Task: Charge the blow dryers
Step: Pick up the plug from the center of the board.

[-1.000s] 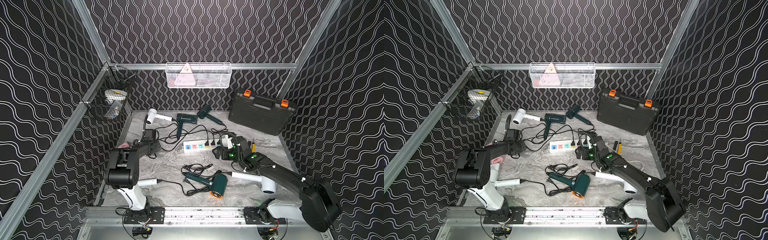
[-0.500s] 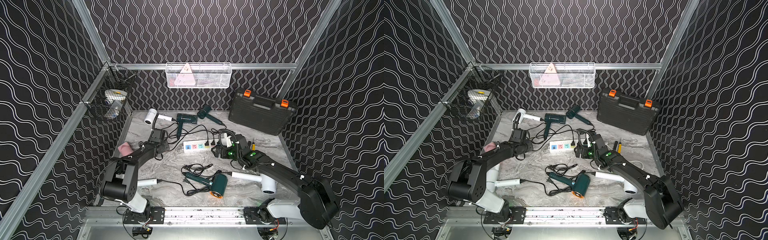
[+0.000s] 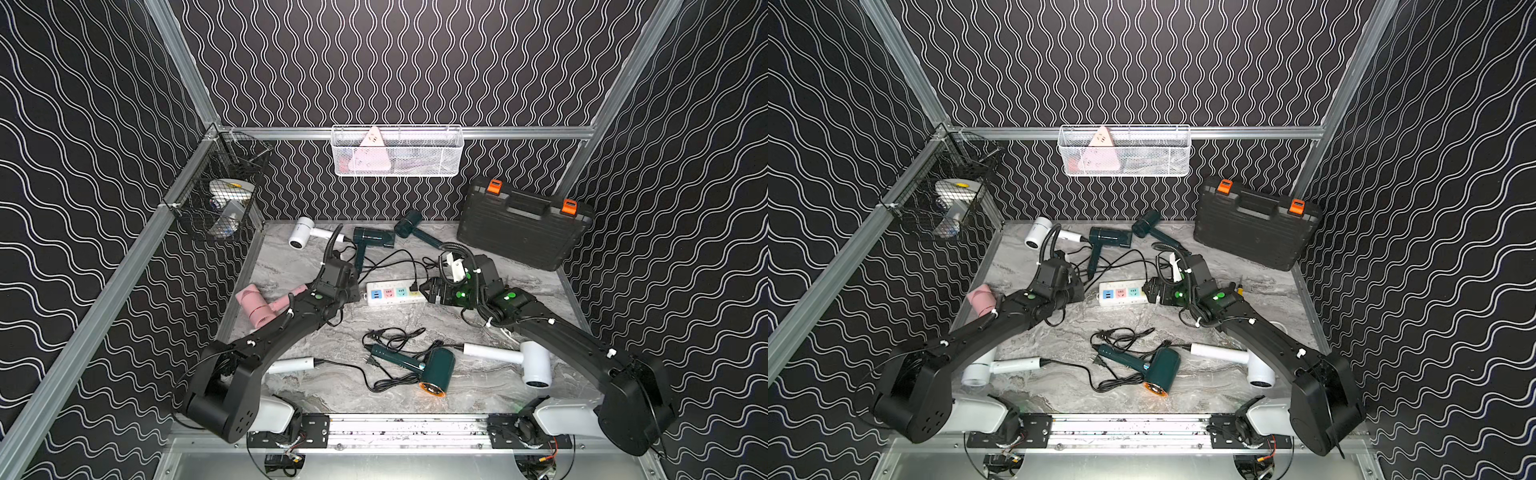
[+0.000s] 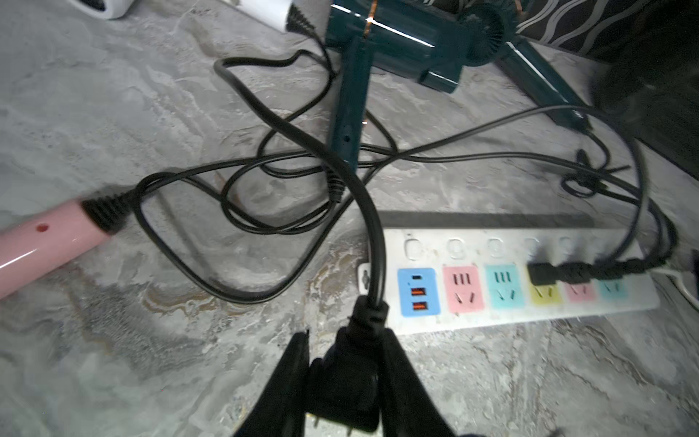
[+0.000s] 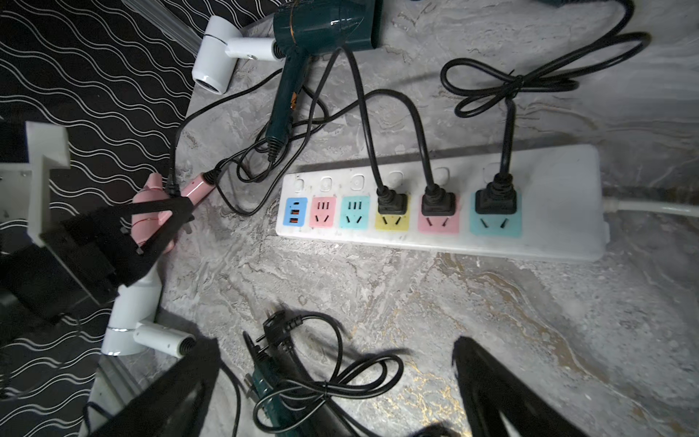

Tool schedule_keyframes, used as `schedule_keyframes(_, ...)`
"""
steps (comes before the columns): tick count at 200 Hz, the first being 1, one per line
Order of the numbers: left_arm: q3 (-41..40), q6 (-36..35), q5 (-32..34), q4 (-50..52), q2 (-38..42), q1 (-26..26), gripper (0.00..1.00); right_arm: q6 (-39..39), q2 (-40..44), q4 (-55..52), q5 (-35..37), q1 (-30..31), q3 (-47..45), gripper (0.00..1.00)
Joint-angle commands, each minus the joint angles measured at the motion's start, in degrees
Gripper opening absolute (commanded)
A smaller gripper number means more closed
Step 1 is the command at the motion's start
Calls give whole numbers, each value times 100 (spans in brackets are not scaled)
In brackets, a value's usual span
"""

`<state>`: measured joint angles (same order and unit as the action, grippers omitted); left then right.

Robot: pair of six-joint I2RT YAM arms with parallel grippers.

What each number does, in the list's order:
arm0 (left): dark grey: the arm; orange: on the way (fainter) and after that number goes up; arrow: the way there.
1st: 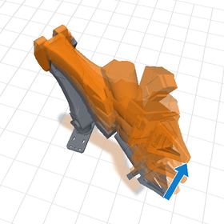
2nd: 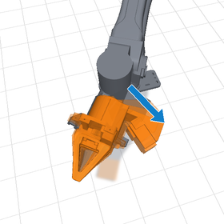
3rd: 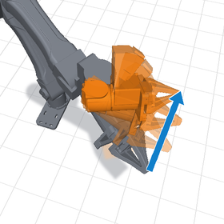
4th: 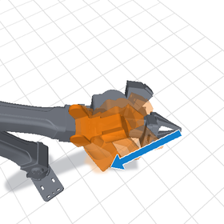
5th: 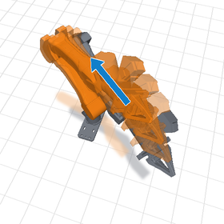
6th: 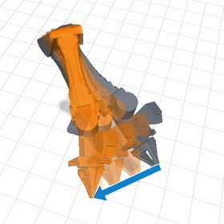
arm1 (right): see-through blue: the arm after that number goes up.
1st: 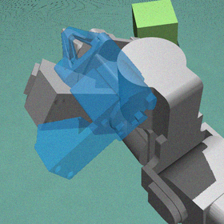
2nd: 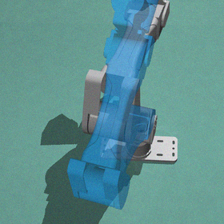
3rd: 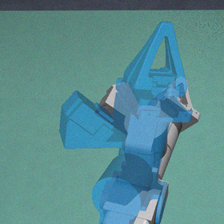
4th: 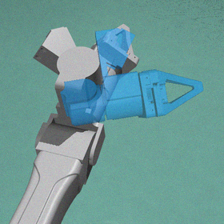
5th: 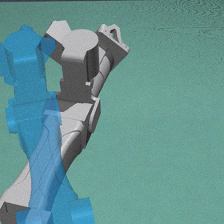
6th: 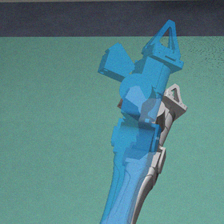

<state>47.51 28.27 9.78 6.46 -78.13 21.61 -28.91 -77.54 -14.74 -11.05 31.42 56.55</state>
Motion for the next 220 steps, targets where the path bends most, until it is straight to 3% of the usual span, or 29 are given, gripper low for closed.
schedule_keyframes(1, -329, -304, -147, -894, 331, 246, 29, -122, -130, -508, -496, -13, 369, 97)
schedule_keyframes(50, -754, -709, -166, -1634, 865, 1214, 29, -224, -537, -1384, -1047, -123, 1442, 89)
schedule_keyframes(87, -1023, -1146, 365, -2113, 1021, 2033, 28, -287, -814, -1751, -1357, -189, 1915, 79)
schedule_keyframes(138, -1537, -1503, 852, -2996, 685, 2410, 24, -265, -1634, -1987, -2191, -198, 2374, 63)
schedule_keyframes(183, -1510, -1697, 1210, -3170, 368, 2658, 25, -335, -1975, -1864, -2349, -57, 2500, 53)
schedule_keyframes(220, -1460, -1729, 1280, -3212, 206, 2725, 25, -309, -2084, -1809, -2292, 156, 2395, 51)
